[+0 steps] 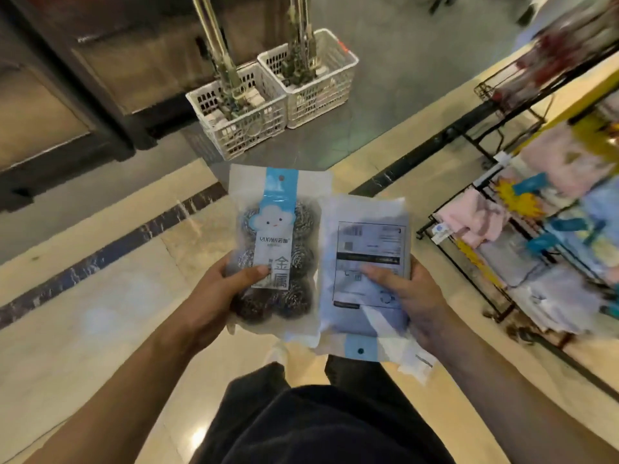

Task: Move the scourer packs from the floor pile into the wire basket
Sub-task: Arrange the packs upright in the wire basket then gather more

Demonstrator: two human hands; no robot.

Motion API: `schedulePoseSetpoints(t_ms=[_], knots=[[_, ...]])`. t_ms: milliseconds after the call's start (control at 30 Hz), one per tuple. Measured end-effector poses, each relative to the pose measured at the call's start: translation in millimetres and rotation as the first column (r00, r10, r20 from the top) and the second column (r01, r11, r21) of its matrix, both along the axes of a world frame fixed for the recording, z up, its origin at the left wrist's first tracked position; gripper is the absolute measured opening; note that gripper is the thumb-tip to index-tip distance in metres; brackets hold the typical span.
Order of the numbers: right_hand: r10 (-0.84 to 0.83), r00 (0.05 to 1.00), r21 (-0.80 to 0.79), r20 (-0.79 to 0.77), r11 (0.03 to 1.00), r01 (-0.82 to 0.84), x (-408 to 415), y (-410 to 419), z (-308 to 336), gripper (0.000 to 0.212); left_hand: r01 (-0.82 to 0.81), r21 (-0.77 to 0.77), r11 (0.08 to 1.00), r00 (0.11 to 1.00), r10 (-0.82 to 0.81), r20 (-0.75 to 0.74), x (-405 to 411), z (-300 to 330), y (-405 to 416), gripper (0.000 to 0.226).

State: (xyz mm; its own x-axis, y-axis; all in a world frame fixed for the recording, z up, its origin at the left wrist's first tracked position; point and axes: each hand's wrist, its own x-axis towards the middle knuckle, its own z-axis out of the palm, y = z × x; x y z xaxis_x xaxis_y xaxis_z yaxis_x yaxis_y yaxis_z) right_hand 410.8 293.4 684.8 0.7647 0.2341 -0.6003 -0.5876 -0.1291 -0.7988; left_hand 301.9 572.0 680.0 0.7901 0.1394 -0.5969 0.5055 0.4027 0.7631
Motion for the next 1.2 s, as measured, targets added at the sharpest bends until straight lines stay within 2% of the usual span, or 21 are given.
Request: schedulePoseSetpoints(t_ms=[67, 200, 400, 500, 567, 667, 700, 800, 933, 1000, 1100, 1200], knots=[[-0.098, 0.995, -0.028, -0.011, 0.995, 0.098, -22.6, -4.8, 4.8, 0.055, 0.107, -0.015, 0.994, 0.994, -0.107, -0.026, 1.6, 0.7, 5.1, 0.041], [-0.247, 0.969, -0.059, -0.027, 0.968, 0.246, -68.8, -18.4, 13.2, 0.082, 0.275, -0.017, 0.961, 0.959, -0.276, -0.068, 11.0, 6.6, 2.3, 0.041], [-0.495, 0.867, -0.064, -0.049, 0.868, 0.492, -153.2, -67.2, 25.2, 0.057, 0.521, -0.039, 0.853, 0.851, -0.522, -0.060, 19.0, 17.0, -60.1, 0.035], [-0.607, 0.794, -0.081, -0.029, 0.794, 0.603, -187.3, -103.5, 35.6, 0.057, 0.612, -0.043, 0.790, 0.788, -0.613, -0.052, 18.2, 16.9, -109.4, 0.036], [-0.669, 0.743, -0.076, -0.009, 0.742, 0.666, -210.6, -132.4, 42.3, 0.061, 0.649, -0.078, 0.756, 0.755, -0.654, -0.052, 18.1, 16.5, -146.3, 0.048], [-0.746, 0.666, -0.074, 0.016, 0.664, 0.744, -245.3, -179.9, 48.0, 0.057, 0.753, -0.073, 0.654, 0.654, -0.756, -0.033, 15.5, 18.1, -208.1, 0.103], [-0.772, 0.635, -0.074, 0.025, 0.632, 0.771, -256.9, -197.3, 48.9, 0.052, 0.775, -0.070, 0.628, 0.628, -0.778, -0.030, 12.8, 18.6, -230.1, 0.111], [-0.831, 0.554, -0.079, 0.043, 0.550, 0.831, -291.4, -252.7, 48.9, 0.043, 0.811, -0.072, 0.581, 0.581, -0.813, -0.023, -0.8, 18.8, -297.1, 0.116], [-0.880, 0.474, -0.076, 0.032, 0.471, 0.879, -333.7, -333.0, 48.0, 0.042, 0.845, -0.067, 0.530, 0.532, -0.847, 0.011, -30.5, 22.5, -391.2, 0.109], [-0.884, 0.466, -0.075, 0.036, 0.463, 0.883, -350.7, -373.6, 48.2, 0.044, 0.840, -0.066, 0.539, 0.541, -0.841, 0.019, -46.2, 22.2, -437.5, 0.110], [-0.888, 0.458, -0.076, 0.052, 0.454, 0.888, -370.5, -426.3, 50.1, 0.038, 0.846, -0.062, 0.530, 0.532, -0.846, 0.033, -66.4, 22.6, -497.2, 0.125], [-0.890, 0.453, -0.073, 0.049, 0.449, 0.890, -379.1, -467.8, 50.8, 0.040, 0.851, -0.046, 0.523, 0.525, -0.851, 0.033, -74.2, 24.2, -540.9, 0.124]])
